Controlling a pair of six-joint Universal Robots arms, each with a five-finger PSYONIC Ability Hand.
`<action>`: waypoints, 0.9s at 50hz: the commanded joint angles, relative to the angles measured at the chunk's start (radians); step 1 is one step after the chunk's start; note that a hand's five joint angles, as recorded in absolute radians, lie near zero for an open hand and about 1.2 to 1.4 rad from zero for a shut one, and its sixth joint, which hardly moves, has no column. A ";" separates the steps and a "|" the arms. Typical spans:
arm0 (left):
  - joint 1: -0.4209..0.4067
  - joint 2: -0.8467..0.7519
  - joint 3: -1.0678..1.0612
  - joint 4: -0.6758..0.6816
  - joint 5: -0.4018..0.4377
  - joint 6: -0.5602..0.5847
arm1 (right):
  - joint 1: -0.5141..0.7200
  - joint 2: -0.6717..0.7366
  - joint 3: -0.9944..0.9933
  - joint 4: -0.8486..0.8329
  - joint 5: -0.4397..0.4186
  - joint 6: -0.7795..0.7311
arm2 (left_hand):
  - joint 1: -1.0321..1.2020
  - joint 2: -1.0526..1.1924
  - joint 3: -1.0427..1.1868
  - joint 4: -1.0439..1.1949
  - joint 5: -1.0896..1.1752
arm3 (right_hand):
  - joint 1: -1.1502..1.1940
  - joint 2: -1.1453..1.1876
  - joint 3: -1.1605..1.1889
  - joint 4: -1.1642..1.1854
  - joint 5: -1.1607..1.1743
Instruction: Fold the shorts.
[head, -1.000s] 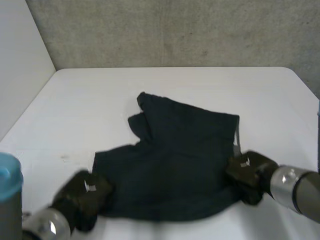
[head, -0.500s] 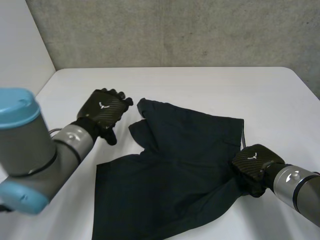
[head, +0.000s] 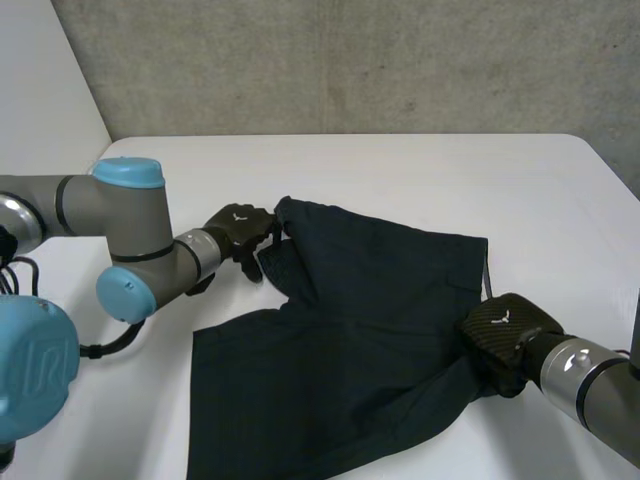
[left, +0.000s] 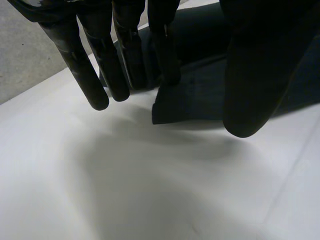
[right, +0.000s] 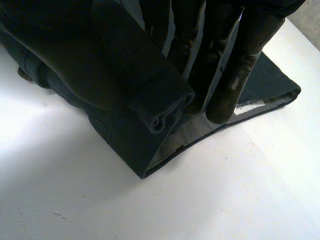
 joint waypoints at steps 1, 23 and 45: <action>-0.008 -0.056 0.084 0.001 0.030 -0.009 | 0.000 0.006 0.006 -0.010 0.000 0.000 | -0.030 -0.021 -0.024 -0.018 -0.016 | 0.464 0.223 0.225 0.206 0.279; -0.018 -0.121 0.199 -0.050 0.010 -0.001 | 0.000 0.030 0.006 -0.022 0.000 0.000 | 0.788 0.798 0.795 0.800 0.803 | 0.464 0.223 0.225 0.206 0.279; -0.030 0.137 -0.192 -0.088 -0.338 0.021 | 0.005 0.029 0.006 -0.022 0.001 0.000 | 0.788 0.798 0.795 0.800 0.803 | 0.464 0.223 0.225 0.206 0.279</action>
